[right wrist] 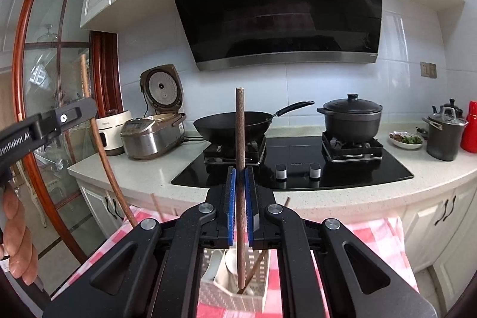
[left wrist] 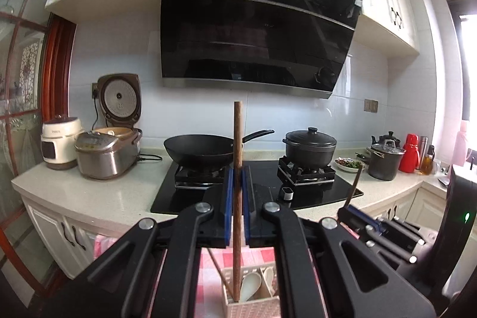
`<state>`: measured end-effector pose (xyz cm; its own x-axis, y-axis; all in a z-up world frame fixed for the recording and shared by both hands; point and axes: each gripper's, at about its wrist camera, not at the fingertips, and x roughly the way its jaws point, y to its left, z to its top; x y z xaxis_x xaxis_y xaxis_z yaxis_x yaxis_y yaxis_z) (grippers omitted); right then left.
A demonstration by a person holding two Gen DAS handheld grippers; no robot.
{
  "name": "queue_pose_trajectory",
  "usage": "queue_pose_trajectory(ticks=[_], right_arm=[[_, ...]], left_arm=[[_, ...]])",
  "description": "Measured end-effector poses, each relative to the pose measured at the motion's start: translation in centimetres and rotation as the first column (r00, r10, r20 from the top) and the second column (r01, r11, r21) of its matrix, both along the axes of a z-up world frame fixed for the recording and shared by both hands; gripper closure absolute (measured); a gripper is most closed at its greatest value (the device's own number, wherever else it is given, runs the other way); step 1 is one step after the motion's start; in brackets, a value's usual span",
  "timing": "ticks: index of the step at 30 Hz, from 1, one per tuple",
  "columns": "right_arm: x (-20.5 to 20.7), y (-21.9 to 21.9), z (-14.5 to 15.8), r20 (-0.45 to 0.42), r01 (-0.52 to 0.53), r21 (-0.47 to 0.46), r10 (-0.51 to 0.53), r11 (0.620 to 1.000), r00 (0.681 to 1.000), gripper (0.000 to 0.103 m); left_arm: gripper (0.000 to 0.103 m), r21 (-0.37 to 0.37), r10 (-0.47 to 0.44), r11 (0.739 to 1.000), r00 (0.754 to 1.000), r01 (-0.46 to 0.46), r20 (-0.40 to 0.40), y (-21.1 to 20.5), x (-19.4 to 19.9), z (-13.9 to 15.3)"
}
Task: Organize utensils
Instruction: 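Carry both chopsticks over the white basket and lower them in, then open both tools to release the chopsticks into the basket, then move both tools back toward the remaining chopsticks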
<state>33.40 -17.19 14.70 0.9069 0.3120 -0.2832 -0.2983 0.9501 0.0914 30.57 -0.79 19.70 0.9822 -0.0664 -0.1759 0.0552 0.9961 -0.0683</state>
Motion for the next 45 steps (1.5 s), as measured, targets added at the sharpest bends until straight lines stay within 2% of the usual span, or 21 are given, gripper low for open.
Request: queue_pose_trajectory(ticks=[3, 6, 10, 15, 19, 20, 21, 22, 23, 25, 28, 31, 34, 38, 42, 45], right_arm=[[2.3, 0.6, -1.9, -0.047, -0.008, -0.012, 0.007, 1.0, 0.999, 0.097], [3.8, 1.2, -3.8, -0.112, -0.018, -0.025, 0.015, 1.0, 0.994, 0.097], [5.6, 2.0, -6.5, -0.19, -0.035, -0.063, 0.022, 0.997, 0.981, 0.097], [7.1, 2.1, -9.3, -0.258, -0.035, -0.06, 0.018, 0.998, 0.966, 0.096], [7.7, 1.8, -10.7, -0.3, -0.011, -0.043, -0.002, 0.999, 0.954, 0.089], [7.6, 1.6, -10.8, -0.304, -0.009, -0.036, -0.003, 0.999, 0.953, 0.083], [7.4, 1.5, -10.8, -0.303, -0.009, -0.03, -0.001, 1.0, 0.953, 0.079], [6.8, 1.2, -10.7, -0.294, -0.009, -0.019, 0.003, 1.0, 0.956, 0.067], [6.1, 0.9, -10.4, -0.279, -0.008, -0.007, 0.006, 1.0, 0.96, 0.06], [5.0, 0.4, -9.9, -0.252, -0.007, -0.005, 0.005, 1.0, 0.968, 0.06], [2.8, -0.5, -9.3, -0.217, 0.0, -0.02, -0.004, 1.0, 0.976, 0.06], [0.5, -1.2, -9.7, -0.217, 0.006, -0.031, -0.013, 1.0, 0.976, 0.06], [-1.6, -1.8, -11.0, -0.246, 0.015, -0.031, -0.023, 0.999, 0.969, 0.06], [-3.8, -2.4, -13.4, -0.303, 0.025, -0.012, -0.027, 1.0, 0.953, 0.06], [-5.6, -3.0, -16.5, -0.382, 0.049, 0.012, -0.041, 0.999, 0.923, 0.06], [-6.5, -3.0, -18.5, -0.422, 0.069, 0.019, -0.054, 0.997, 0.905, 0.066]], left_arm=[[0.097, -0.027, -0.008, 1.0, 0.999, 0.007, -0.044, 0.1, 2.8, -1.7], [0.097, -0.038, -0.025, 0.999, 0.992, 0.021, -0.12, 0.1, 5.4, -4.7], [0.097, -0.052, -0.037, 0.998, 0.978, 0.027, -0.205, 0.4, 7.5, -9.2], [0.096, -0.062, -0.032, 0.998, 0.964, 0.016, -0.266, 1.2, 8.8, -12.6], [0.086, -0.043, -0.01, 0.999, 0.961, -0.002, -0.276, 1.7, 8.8, -14.1], [0.086, -0.047, -0.017, 0.999, 0.962, 0.004, -0.272, 1.7, 8.6, -14.1], [0.081, -0.043, -0.016, 0.999, 0.965, 0.004, -0.264, 1.8, 8.1, -14.0], [0.068, -0.031, 0.0, 0.999, 0.968, -0.008, -0.25, 1.9, 7.5, -13.8], [0.064, -0.026, 0.003, 1.0, 0.974, -0.009, -0.228, 2.0, 6.8, -13.6], [0.047, -0.014, 0.016, 1.0, 0.982, -0.019, -0.191, 2.1, 5.1, -13.0], [0.035, 0.003, 0.063, 0.998, 0.991, -0.063, -0.118, 2.6, 1.5, -12.5], [0.019, 0.003, 0.099, 0.995, 0.99, -0.099, -0.1, 3.2, -1.6, -13.3], [0.016, 0.004, 0.124, 0.992, 0.984, -0.125, -0.128, 3.9, -4.1, -14.9], [0.014, -0.019, 0.142, 0.989, 0.965, -0.15, -0.219, 5.2, -6.3, -17.9], [0.014, -0.09, 0.155, 0.977, 0.933, -0.194, -0.325, 7.0, -8.3, -22.1], [0.014, -0.091, 0.154, 0.974, 0.904, -0.206, -0.399, 7.3, -9.1, -25.2]])
